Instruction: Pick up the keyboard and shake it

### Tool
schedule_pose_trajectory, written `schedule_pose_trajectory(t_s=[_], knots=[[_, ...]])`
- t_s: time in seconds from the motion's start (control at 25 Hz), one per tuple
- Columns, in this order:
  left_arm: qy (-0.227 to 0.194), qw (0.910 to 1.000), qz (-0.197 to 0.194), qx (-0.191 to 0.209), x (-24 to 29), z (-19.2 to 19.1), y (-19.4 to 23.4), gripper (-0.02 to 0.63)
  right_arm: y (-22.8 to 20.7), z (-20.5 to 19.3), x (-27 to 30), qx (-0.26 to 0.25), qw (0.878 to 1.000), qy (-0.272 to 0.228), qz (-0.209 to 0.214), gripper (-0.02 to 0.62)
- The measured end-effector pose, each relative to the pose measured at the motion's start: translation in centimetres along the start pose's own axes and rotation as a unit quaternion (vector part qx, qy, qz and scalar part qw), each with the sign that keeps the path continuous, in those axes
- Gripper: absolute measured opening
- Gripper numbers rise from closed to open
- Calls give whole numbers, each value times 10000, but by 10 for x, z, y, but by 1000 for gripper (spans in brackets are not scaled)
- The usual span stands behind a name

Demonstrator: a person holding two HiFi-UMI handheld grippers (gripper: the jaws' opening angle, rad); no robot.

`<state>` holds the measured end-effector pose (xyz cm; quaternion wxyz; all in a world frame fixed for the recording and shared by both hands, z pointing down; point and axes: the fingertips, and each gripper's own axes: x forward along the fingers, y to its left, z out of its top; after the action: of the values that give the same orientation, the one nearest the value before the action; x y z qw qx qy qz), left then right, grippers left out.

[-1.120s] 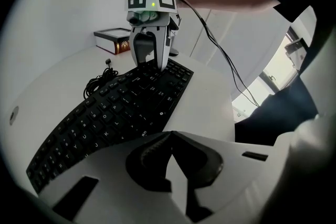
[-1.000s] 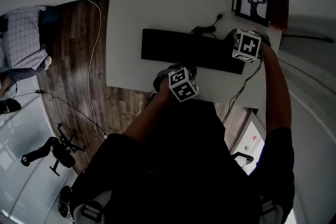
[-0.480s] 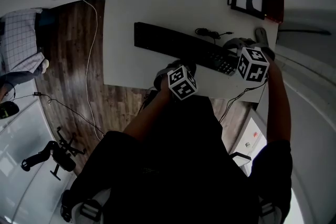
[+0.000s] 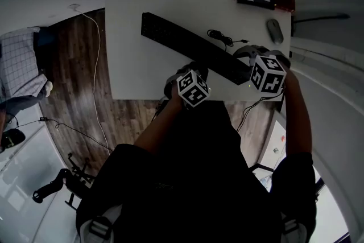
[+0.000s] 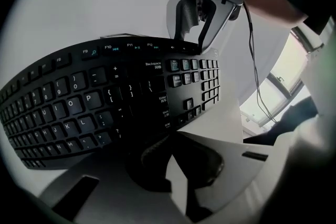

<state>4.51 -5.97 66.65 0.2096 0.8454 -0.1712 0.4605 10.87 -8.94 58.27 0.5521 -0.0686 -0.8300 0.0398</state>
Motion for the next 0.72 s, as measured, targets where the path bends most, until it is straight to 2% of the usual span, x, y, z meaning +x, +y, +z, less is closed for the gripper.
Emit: schedule_pose_trajectory(t_s=[0.08, 0.28, 0.4, 0.48, 0.6, 0.72], knots=[[2, 10000, -30, 52, 1, 1, 0, 3, 2, 5, -1, -18, 9999, -38, -98, 140], [57, 9993, -179, 323, 0, -2, -4, 3, 1, 4, 7, -268, 9972, 427, -543, 130], [-20, 9987, -174, 487, -10, -9, -5, 3, 6, 13, 10, -119, 9984, 173, -516, 120], [-150, 9989, -131, 434, -14, -11, -3, 3, 6, 17, 11, -75, 9982, 68, -594, 110], [-150, 9991, -126, 374, -13, -17, -2, 3, 6, 23, 10, -102, 9976, 106, -672, 106], [-85, 9985, -59, 546, -14, -20, -4, 3, 9, 28, 10, -137, 9974, 164, -694, 101]])
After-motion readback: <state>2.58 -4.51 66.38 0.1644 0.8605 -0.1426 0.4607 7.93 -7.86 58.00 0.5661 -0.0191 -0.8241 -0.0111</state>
